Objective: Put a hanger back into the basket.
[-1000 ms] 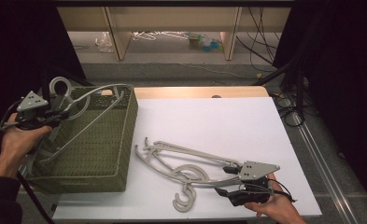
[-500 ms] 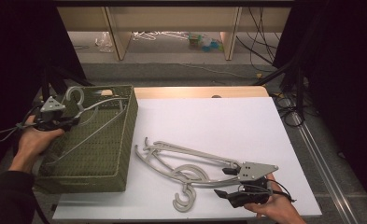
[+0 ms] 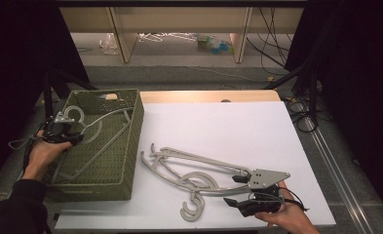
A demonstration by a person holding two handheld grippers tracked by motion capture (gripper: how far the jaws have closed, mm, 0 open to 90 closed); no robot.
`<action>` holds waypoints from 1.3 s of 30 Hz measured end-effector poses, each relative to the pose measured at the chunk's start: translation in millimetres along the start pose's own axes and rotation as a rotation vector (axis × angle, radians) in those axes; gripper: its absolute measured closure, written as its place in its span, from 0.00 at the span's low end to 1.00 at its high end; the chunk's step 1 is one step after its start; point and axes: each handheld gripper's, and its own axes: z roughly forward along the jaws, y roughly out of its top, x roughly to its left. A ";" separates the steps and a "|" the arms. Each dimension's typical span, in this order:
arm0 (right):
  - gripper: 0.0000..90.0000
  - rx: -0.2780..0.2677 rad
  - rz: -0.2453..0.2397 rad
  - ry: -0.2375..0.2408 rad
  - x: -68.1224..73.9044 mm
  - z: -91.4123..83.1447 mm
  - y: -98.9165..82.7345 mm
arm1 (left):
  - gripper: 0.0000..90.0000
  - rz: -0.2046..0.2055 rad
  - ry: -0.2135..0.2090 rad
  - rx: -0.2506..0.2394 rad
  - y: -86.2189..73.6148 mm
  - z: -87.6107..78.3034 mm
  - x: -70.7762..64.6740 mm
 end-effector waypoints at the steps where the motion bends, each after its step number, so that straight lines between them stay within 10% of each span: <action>1: 0.31 -0.007 -0.003 -0.002 0.0 1.0 -0.4 | 0.86 -0.015 0.013 0.000 -0.8 -1.0 0.9; 8: 0.31 0.004 0.001 -0.010 -0.9 1.4 -1.5 | 0.67 -0.072 0.082 -0.101 4.8 -25.2 -9.9; 13: 0.30 0.002 0.008 -0.011 -2.1 2.9 -2.7 | 0.52 -0.078 -0.007 -0.262 11.2 -54.2 -45.0; 26: 0.28 -0.014 0.013 -0.038 -4.3 3.7 -4.8 | 0.41 -0.009 -0.201 -0.475 14.6 -85.1 -131.8; 37: 0.27 -0.005 0.019 -0.038 -5.1 5.4 -7.6 | 0.38 0.121 -0.253 -0.523 3.8 -108.1 -200.9; 39: 0.26 -0.003 0.019 -0.042 -5.1 5.4 -7.3 | 0.38 0.086 -0.308 -0.539 2.4 -105.8 -208.5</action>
